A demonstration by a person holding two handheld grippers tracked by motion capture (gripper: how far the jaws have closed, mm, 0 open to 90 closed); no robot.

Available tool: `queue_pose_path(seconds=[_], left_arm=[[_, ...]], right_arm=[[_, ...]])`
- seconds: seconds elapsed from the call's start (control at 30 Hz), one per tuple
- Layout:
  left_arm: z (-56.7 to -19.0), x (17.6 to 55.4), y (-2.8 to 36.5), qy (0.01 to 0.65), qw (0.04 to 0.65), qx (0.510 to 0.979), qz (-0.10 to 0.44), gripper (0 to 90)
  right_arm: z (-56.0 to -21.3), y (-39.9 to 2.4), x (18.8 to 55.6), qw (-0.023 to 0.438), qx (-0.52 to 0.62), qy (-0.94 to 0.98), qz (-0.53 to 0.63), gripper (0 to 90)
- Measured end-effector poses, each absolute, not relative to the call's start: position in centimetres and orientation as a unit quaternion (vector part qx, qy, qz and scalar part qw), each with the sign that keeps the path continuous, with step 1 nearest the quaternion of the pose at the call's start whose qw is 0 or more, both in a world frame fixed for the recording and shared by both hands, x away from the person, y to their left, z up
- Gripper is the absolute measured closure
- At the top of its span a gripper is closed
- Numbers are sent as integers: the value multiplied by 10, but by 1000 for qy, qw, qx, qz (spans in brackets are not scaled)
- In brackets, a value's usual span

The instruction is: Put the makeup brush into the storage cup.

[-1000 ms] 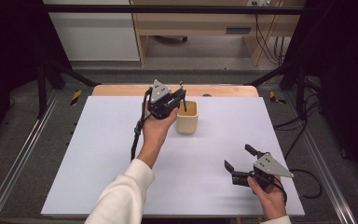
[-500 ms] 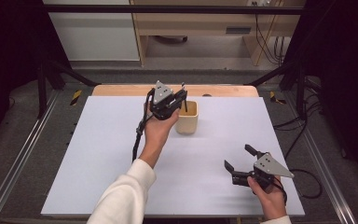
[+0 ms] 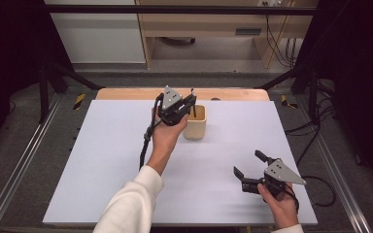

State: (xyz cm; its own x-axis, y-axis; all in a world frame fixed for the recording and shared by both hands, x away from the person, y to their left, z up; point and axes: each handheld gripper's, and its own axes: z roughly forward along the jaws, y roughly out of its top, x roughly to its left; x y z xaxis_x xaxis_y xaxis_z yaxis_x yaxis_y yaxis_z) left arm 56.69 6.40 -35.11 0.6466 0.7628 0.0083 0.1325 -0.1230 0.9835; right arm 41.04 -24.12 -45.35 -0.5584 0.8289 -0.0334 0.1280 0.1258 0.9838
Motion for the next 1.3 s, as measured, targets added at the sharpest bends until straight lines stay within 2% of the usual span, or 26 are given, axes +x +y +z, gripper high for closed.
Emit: queue_pose_path(seconds=[1.3], left_arm=[[-375,573,67,332,556,714,267,835]], right_arm=[[-454,-241,410,311,349,685,559,51]])
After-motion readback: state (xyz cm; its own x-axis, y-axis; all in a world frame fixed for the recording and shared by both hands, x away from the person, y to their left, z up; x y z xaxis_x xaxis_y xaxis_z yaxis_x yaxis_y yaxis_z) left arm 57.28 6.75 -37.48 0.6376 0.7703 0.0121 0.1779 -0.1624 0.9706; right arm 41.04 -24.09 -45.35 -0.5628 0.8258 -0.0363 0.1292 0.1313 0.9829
